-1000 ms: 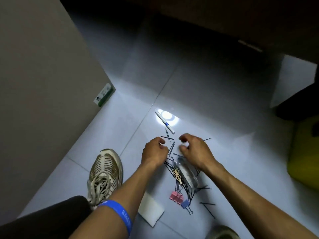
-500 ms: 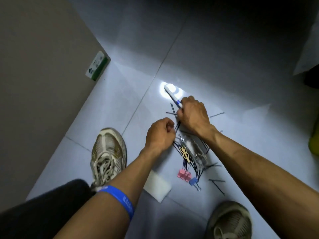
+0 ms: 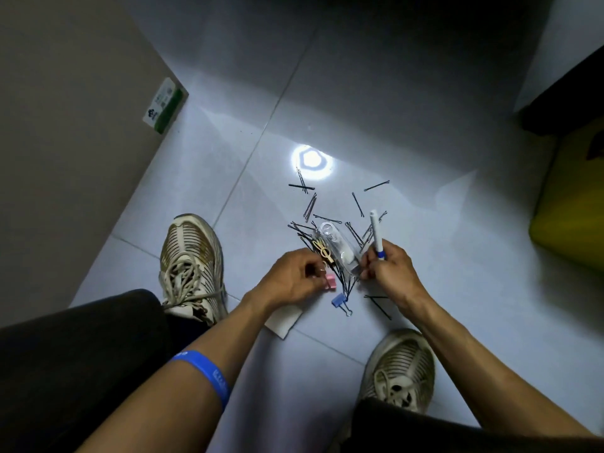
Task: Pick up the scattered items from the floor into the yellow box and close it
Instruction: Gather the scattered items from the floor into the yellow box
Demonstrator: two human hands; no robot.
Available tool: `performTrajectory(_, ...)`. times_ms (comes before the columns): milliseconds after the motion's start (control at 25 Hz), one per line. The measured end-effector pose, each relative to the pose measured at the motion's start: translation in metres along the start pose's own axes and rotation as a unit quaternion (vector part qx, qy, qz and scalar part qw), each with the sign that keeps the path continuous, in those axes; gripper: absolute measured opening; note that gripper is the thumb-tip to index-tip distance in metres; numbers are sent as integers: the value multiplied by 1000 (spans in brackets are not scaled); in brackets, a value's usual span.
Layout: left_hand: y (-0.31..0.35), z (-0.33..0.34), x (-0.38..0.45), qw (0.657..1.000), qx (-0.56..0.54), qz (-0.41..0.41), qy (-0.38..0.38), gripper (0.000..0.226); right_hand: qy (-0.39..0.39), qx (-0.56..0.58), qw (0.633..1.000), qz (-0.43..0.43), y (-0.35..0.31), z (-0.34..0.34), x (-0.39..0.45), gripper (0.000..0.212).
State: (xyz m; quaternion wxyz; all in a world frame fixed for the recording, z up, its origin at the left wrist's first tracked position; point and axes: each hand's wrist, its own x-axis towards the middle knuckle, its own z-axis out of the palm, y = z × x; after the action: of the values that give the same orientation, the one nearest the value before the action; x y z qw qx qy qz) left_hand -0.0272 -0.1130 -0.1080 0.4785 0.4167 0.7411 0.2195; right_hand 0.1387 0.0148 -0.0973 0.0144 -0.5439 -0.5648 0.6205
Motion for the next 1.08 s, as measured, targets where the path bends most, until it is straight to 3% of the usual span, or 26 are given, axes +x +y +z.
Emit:
performTrajectory(120, 1, -8, -1, 980, -147, -83, 108, 28, -42, -128, 988, -72, 16, 0, -13, 12)
performTrajectory(200, 0, -13, 0, 962, -198, -105, 154, 26, -49, -315, 933, -164, 32, 8, -21, 22)
performTrajectory(280, -3, -16, -1, 943, -254, -137, 165, 32, -73, -444, 864, -227, 45, 20, -26, 26)
performTrajectory(440, -7, -20, 0, 922, -310, -175, 150, 31, -106, -515, 812, -253, 54, 27, -24, 21)
performTrajectory(480, -6, -21, 0, 920, -322, -174, 143, 29, -105, -519, 812, -247, 53, 27, -24, 21)
performTrajectory(560, -1, -20, 0, 916, -336, -173, 134, 22, -92, -465, 853, -218, 48, 28, -25, 16)
performTrajectory(680, 8, -16, 5, 908, -334, -208, 147, 22, -28, -256, 956, -140, 39, 25, -22, 3)
performTrajectory(760, 14, -10, 12, 915, -308, -220, 140, 15, 38, -135, 985, -99, 31, 19, -11, 15)
performTrajectory(840, 22, -1, 21, 940, -222, -227, 124, 16, 85, -155, 979, -102, 21, 15, 3, 18)
performTrajectory(920, 24, 11, 28, 957, -44, -244, 148, 33, 77, -265, 953, -123, 14, 16, 13, 13)
performTrajectory(960, 24, 16, 30, 955, 26, -244, 168, 33, 61, -326, 934, -129, 13, 19, 17, 20)
performTrajectory(1080, 24, 24, 32, 945, 50, -248, 208, 29, 41, -423, 895, -136, 18, 27, 21, 31)
